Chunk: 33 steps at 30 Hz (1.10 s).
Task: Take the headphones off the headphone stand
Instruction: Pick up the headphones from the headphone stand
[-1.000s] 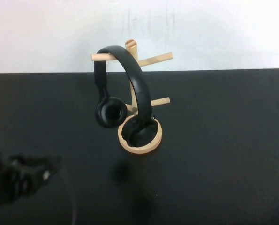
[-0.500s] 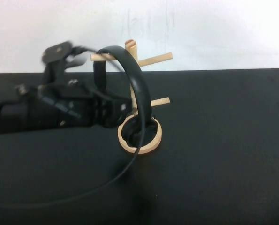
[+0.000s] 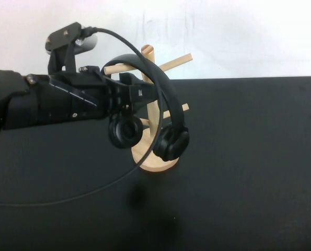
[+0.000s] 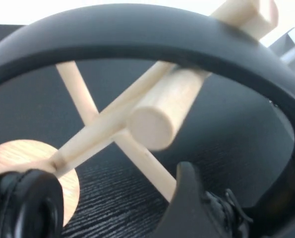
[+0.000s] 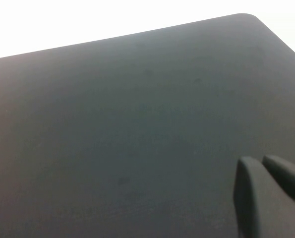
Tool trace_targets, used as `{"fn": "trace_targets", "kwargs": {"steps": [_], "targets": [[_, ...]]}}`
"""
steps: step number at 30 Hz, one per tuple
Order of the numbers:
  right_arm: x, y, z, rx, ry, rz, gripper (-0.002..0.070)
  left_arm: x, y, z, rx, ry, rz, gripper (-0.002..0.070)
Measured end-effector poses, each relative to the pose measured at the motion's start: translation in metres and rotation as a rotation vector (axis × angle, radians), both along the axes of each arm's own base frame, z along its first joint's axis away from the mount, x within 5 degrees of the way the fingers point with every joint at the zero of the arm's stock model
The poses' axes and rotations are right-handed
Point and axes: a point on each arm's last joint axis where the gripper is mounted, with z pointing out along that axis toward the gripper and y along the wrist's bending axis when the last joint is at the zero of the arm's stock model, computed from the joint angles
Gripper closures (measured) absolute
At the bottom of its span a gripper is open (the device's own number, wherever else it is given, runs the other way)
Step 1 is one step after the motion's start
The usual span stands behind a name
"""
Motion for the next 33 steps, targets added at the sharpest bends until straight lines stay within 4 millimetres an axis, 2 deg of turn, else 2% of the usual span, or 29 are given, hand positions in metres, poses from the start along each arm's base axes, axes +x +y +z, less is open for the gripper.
{"fn": "trace_targets", "kwargs": {"steps": [3,8,10,13,17,22,28,33], "targets": [[0.0,0.0,0.0,0.0,0.0,0.0,0.0682,-0.002,0.008,0.004,-0.015,0.021,-0.002,0.0237],[0.0,0.0,0.0,0.0,0.0,0.0,0.0682,-0.006,0.032,0.018,-0.119,0.088,0.015,0.0234],[0.0,0.0,0.0,0.0,0.0,0.0,0.0682,-0.005,0.034,0.022,-0.164,0.103,0.03,0.0234],[0.0,0.0,0.0,0.0,0.0,0.0,0.0682,-0.002,0.032,0.02,-0.224,0.143,0.037,0.0234],[0.0,0.0,0.0,0.0,0.0,0.0,0.0682,0.008,0.025,0.008,-0.316,0.237,0.017,0.0234],[0.0,0.0,0.0,0.0,0.0,0.0,0.0682,0.022,0.018,-0.006,-0.383,0.27,-0.001,0.0234],[0.0,0.0,0.0,0.0,0.0,0.0,0.0682,0.03,0.017,-0.015,-0.402,0.28,0.008,0.0234],[0.0,0.0,0.0,0.0,0.0,0.0,0.0682,0.029,0.006,-0.017,-0.377,0.229,0.004,0.0234]]}}
